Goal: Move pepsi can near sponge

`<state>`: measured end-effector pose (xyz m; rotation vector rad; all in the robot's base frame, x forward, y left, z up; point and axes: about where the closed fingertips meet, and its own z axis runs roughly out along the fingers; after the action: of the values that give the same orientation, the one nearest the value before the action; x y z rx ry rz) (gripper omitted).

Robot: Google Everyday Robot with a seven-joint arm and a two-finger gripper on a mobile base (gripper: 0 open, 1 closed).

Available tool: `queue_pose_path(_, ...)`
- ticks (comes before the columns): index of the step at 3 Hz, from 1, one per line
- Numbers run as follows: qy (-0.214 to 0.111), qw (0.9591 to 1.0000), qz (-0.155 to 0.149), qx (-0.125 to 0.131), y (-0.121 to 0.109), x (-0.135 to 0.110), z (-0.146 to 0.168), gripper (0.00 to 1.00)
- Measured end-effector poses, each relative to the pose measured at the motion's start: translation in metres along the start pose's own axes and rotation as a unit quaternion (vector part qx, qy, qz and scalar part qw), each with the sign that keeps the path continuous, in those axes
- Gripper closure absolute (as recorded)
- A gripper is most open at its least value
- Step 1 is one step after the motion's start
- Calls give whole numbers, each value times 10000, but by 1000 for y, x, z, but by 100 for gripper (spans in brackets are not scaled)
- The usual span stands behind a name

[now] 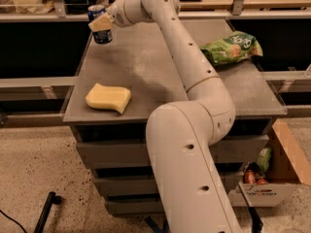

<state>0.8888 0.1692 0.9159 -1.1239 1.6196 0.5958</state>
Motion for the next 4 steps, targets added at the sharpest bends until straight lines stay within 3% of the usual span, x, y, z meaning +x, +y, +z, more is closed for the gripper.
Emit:
queue_pose_path(2,-66,9997,129,-204,27,-16,-23,100)
queue_pose_path(4,-28,9995,190,-256,72,-9,-64,100)
